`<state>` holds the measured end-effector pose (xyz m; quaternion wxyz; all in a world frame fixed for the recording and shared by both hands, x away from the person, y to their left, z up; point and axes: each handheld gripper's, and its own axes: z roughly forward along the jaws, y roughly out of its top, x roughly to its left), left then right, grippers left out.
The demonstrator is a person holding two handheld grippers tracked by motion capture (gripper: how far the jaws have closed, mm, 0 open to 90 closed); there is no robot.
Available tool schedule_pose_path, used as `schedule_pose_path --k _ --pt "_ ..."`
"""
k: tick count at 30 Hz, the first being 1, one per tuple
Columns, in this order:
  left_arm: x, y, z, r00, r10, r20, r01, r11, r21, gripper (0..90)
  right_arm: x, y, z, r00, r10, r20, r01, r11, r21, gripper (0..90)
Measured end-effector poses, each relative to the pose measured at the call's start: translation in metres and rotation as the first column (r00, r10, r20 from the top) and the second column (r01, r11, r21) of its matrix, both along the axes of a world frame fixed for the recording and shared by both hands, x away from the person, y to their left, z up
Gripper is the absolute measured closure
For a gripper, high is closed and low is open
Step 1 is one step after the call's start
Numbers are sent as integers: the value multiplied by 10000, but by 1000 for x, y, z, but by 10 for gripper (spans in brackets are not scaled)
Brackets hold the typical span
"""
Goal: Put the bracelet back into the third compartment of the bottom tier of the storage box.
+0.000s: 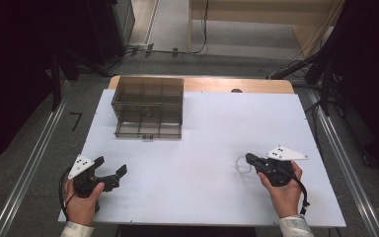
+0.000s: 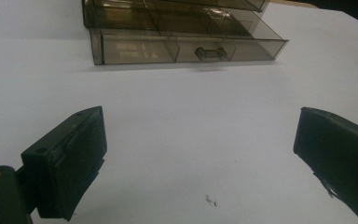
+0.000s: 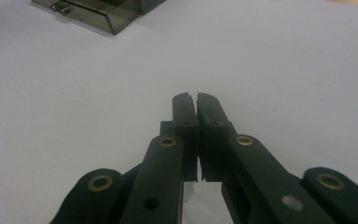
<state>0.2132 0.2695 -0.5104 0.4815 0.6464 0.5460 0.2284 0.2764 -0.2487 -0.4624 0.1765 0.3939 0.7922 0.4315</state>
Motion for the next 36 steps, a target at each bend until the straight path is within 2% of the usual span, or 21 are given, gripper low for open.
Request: schedule_pose_path --k 8,18,25,36 --pt "0 0 0 10000 -44 24 44 10000 4 32 4 5 7 9999 121 18 -121 9999 24 851" --pt "1 -1 0 10000 -33 27 33 10000 17 32 12 21 11 9990 434 -71 -434 9991 -3 851" --pt "0 0 0 10000 -39 36 39 10000 -15 32 17 37 15 9975 701 0 -701 9975 -38 851" --pt "0 0 1 10000 -35 58 35 10000 -32 32 33 69 22 9931 1167 126 -1164 9930 -219 851"
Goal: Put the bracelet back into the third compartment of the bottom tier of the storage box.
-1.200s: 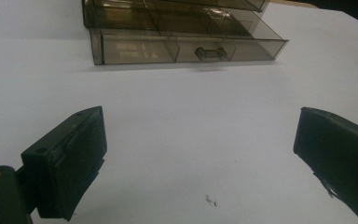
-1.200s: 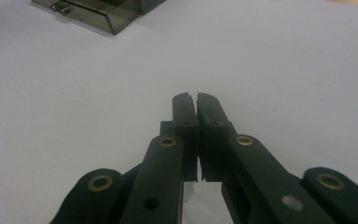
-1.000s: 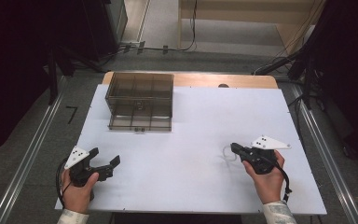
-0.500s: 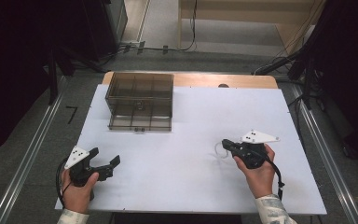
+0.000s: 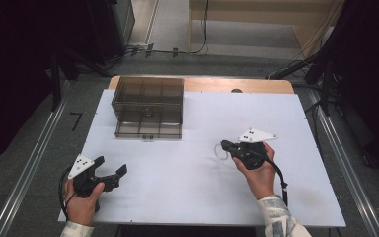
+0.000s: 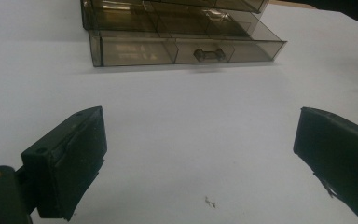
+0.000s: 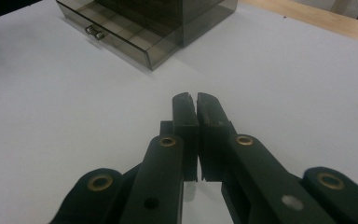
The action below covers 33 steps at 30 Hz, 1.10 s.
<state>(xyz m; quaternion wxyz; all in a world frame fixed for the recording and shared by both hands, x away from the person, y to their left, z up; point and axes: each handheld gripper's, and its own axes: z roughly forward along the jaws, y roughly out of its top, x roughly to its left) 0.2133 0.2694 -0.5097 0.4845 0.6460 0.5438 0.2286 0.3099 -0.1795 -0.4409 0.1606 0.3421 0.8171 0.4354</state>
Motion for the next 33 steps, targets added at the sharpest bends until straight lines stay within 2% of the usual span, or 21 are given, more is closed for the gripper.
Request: schedule_pose_path --k 4,10,33 --pt "1 -1 0 10000 19 -19 -19 10000 17 32 9 16 2 9997 249 75 -247 9995 -175 851" --pt "2 1 -1 10000 58 -36 -58 10000 -32 32 19 31 5 9992 381 131 -379 9992 -104 851" --pt "3 0 -1 10000 11 -48 -11 10000 -16 32 33 59 4 9981 615 76 -614 9981 -98 851"
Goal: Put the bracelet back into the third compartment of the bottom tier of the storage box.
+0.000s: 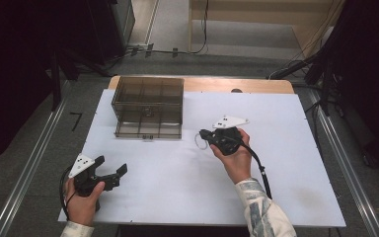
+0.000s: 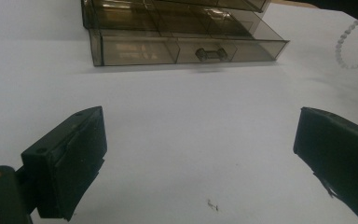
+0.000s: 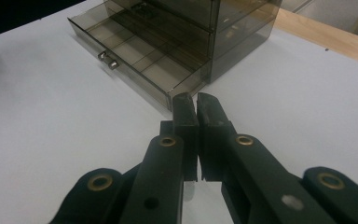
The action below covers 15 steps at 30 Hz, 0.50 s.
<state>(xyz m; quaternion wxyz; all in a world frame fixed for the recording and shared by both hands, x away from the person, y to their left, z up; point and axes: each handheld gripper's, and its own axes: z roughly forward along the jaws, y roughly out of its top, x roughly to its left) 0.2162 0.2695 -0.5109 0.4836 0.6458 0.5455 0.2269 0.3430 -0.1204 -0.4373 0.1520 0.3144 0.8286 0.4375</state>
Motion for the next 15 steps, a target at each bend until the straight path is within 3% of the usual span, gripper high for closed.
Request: schedule_pose_path --k 15 --pt "0 1 0 10000 -15 -24 15 10000 12 32 6 15 3 9999 114 55 -115 9998 190 851"
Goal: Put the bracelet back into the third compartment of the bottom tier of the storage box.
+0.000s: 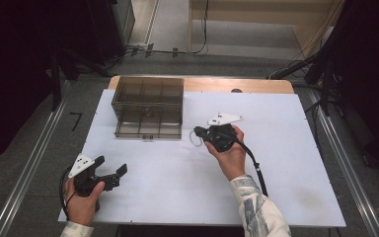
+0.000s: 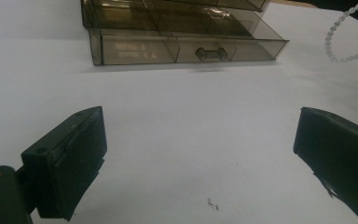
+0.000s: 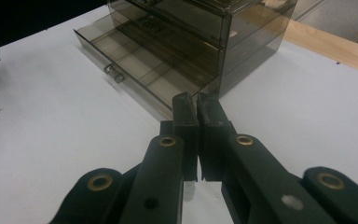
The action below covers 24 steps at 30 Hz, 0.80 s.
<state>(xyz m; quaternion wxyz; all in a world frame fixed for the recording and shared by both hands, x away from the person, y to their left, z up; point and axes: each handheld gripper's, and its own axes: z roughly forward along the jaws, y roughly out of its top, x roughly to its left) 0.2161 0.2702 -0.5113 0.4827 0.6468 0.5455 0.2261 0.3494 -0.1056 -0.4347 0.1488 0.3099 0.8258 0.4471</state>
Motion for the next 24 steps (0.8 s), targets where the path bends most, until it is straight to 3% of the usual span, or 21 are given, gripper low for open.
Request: schedule_pose_path --k 24 --pt "0 1 0 10000 -35 23 36 10000 -77 32 18 27 3 10000 56 49 -57 9998 205 851"
